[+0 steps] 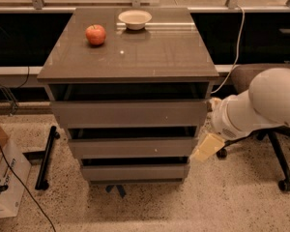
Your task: Open bottom drawer
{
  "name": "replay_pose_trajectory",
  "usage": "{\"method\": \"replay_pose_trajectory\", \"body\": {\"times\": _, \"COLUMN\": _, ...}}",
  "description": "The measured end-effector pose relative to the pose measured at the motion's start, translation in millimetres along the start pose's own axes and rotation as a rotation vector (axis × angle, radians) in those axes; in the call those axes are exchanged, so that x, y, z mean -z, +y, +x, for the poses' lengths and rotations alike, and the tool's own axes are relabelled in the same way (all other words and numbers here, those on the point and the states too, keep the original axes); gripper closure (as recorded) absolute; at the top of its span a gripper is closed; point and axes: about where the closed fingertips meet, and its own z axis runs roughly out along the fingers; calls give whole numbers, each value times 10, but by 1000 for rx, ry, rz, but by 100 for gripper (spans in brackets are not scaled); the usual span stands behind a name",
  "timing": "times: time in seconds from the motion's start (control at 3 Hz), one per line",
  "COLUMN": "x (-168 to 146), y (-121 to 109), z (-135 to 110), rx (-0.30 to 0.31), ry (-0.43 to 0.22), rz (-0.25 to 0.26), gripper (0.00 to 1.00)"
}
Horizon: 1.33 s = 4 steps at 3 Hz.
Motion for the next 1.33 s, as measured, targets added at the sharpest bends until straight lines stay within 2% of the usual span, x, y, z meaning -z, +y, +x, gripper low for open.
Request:
{"method": "replay_pose_trajectory", "body": {"times": 0.33, "x": -295, "y": 74, "z": 87, "rx": 4, "ry": -29, "rz": -28, "gripper": 0}}
{"method": "replay_pose_trajectory", "body": {"times": 0.67, "x": -634, "y": 147, "z": 198, "rx": 25, "ry": -46, "rz": -82, "gripper": 0}}
{"method": "replay_pose_trajectory", "body": {"times": 1.0, "x": -1141, "y": 204, "z": 369, "rx": 68, "ry": -40, "rz": -157, "gripper": 0}}
{"method": "replay_pose_trajectory", "body": {"times": 1.33, "x": -1175, "y": 218, "z": 371, "rx": 69, "ry": -35, "rz": -154, "gripper": 0}}
